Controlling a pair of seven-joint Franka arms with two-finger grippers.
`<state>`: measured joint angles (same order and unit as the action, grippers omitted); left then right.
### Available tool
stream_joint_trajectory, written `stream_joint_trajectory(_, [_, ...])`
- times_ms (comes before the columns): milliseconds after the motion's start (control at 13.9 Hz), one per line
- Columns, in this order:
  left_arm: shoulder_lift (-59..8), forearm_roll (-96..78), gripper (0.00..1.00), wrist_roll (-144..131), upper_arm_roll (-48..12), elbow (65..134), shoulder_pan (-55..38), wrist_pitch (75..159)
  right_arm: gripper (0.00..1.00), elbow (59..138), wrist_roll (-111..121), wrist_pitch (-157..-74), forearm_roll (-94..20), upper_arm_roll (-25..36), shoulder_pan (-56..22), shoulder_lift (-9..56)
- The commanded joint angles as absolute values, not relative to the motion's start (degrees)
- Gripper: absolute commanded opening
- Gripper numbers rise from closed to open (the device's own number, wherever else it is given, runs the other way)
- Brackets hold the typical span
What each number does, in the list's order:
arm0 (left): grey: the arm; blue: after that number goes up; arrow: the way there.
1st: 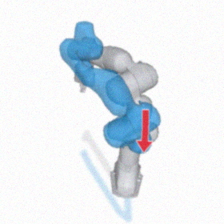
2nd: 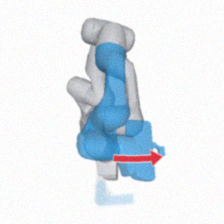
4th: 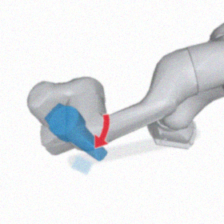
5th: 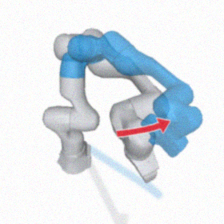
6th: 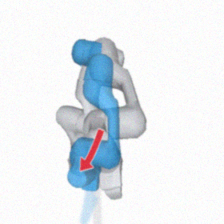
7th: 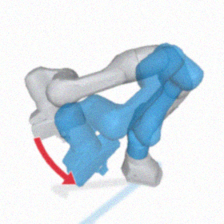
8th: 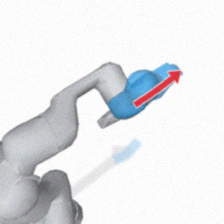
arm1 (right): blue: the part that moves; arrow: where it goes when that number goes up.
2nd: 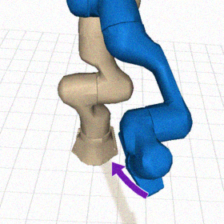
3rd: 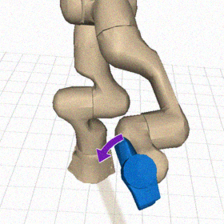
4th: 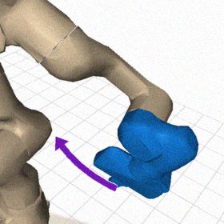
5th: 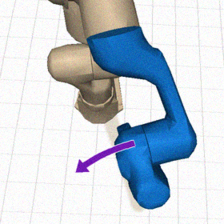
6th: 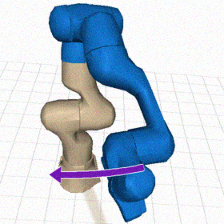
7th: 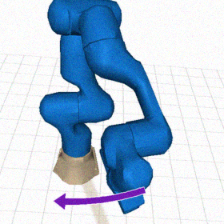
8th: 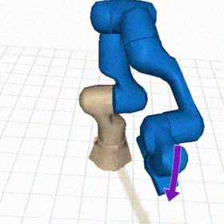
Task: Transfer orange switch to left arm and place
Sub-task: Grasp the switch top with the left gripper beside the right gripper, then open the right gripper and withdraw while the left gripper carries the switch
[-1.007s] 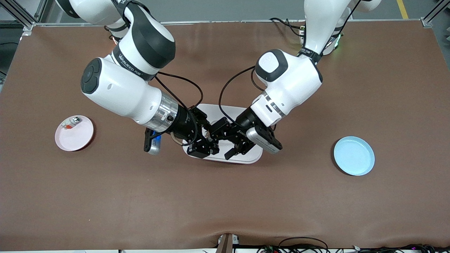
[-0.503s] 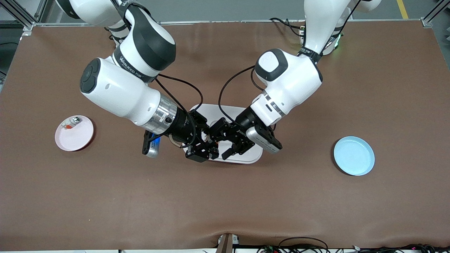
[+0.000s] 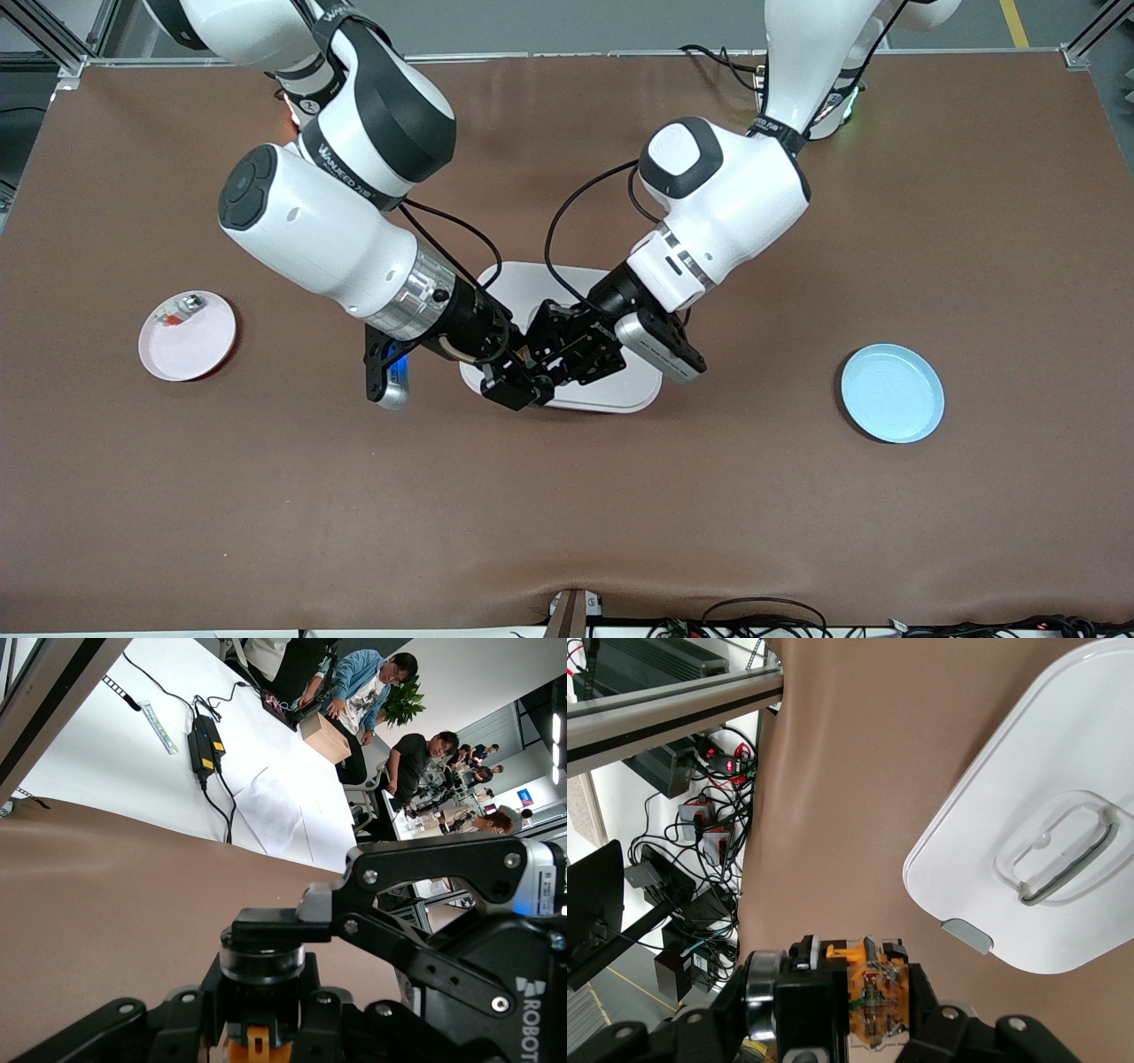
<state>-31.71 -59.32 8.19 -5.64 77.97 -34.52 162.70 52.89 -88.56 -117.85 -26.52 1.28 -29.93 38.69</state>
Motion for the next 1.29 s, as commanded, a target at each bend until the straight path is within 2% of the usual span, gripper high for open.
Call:
stream_joint_trajectory(0, [-32.5, -60.6, 0.0, 10.2, -5.4, 77.7, -34.5, 163.5, 0.0, 49.6, -86.1, -117.2, -25.4, 1.6, -30.3, 39.4])
stream_joint_trajectory(360, [-32.5, -60.6, 0.0, 10.2, -5.4, 77.7, -34.5, 163.5, 0.0, 49.7, -85.6, -116.8, -24.6, 1.5, -30.4, 39.2])
stream_joint_trajectory(503, [-32.5, -60.6, 0.0, 10.1, -5.4, 77.7, -34.5, 163.5, 0.1, 49.7, -85.6, -116.6, -24.6, 1.4, -30.2, 39.1])
stream_joint_trajectory(575, [-32.5, -60.6, 0.0, 10.2, -5.4, 77.7, -34.5, 163.5, 0.4, 49.7, -85.7, -115.9, -24.6, 1.4, -30.2, 39.1])
stream_joint_trajectory(647, [-32.5, -60.5, 0.0, 10.1, -5.3, 77.7, -34.5, 163.5, 0.6, 49.7, -85.7, -115.1, -24.6, 1.4, -30.0, 39.1])
stream_joint_trajectory(719, [-32.5, -60.5, 0.0, 10.2, -5.4, 77.7, -34.5, 163.5, 1.0, 49.7, -85.6, -114.3, -24.5, 1.6, -29.9, 39.0])
stream_joint_trajectory(1079, [-32.1, -59.8, 0.0, 10.2, -5.3, 78.0, -34.4, 163.5, 1.0, 49.7, -85.1, -112.3, -24.4, 1.6, -29.4, 38.5])
stream_joint_trajectory(1222, [-31.6, -58.9, 0.0, 10.2, -5.3, 78.6, -34.4, 163.4, 1.0, 49.7, -79.6, -108.6, -24.4, 1.7, -28.5, 38.1])
